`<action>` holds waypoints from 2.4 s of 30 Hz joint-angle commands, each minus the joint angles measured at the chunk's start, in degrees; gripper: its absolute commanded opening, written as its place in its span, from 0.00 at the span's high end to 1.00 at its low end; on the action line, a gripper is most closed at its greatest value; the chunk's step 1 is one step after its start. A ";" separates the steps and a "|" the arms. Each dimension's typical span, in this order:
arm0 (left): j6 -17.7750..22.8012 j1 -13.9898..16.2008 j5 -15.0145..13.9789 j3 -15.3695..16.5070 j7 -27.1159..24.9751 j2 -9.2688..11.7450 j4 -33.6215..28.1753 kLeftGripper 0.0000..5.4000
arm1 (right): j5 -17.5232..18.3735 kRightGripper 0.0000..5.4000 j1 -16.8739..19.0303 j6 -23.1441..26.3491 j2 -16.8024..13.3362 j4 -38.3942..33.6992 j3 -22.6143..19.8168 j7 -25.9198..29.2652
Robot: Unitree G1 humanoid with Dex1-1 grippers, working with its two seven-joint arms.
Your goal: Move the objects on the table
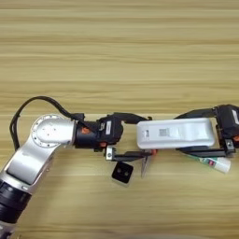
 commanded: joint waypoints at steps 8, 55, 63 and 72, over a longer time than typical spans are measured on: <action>-0.45 -0.65 0.79 -0.25 0.45 -0.13 0.54 0.13 | 0.47 0.46 -0.40 -0.55 -0.31 0.02 -0.65 -0.08; -4.70 2.84 -3.76 11.07 14.13 -7.66 5.39 0.00 | 2.79 0.46 18.31 -14.08 2.69 23.84 -22.57 -2.80; -5.19 0.23 -4.41 13.39 16.96 -9.87 8.02 0.00 | 1.21 0.46 18.29 -15.42 2.73 28.83 -22.80 -3.03; -5.60 -1.92 -4.35 14.51 18.82 -11.54 9.73 0.00 | -0.08 0.46 18.46 -14.67 2.23 30.99 -22.04 -3.07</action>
